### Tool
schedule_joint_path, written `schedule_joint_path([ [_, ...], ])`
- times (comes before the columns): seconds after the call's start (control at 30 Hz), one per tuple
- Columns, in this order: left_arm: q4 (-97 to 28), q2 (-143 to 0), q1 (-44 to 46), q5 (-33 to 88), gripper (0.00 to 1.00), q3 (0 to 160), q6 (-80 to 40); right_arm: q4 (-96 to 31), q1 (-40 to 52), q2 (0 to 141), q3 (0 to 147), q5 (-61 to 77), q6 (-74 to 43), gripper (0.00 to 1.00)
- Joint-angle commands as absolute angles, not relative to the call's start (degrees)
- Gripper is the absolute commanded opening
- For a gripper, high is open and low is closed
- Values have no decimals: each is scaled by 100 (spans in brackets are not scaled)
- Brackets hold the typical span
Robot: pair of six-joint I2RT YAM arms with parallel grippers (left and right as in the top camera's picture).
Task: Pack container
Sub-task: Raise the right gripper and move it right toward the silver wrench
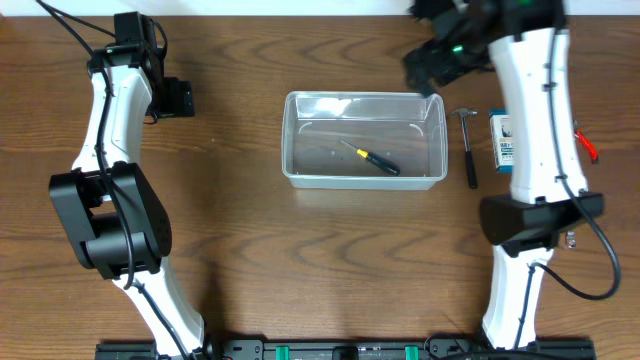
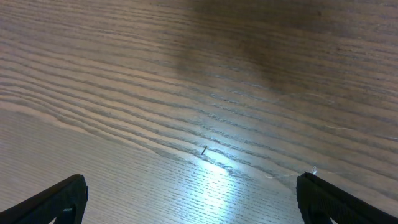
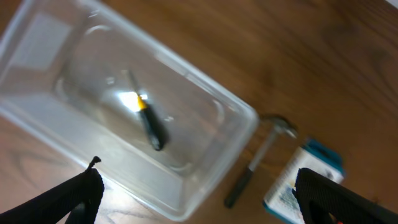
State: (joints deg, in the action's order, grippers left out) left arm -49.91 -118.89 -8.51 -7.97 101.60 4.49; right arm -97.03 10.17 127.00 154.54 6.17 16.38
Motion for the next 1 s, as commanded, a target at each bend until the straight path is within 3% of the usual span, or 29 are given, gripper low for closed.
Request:
schedule_joint_path([
  [0.0,-5006,-11992,-856,-884,98,10136,440,-9730,523,12285,15589,491,1221,99],
  [0.47,-5006,-11992,-856,-884,98,10136,440,-9734,-764,11858,15408,373,1120,99],
  [0.97,-5006,-11992,-856,-884,98,10136,440,-9732,-1549,11378,13301,543,1793,99],
])
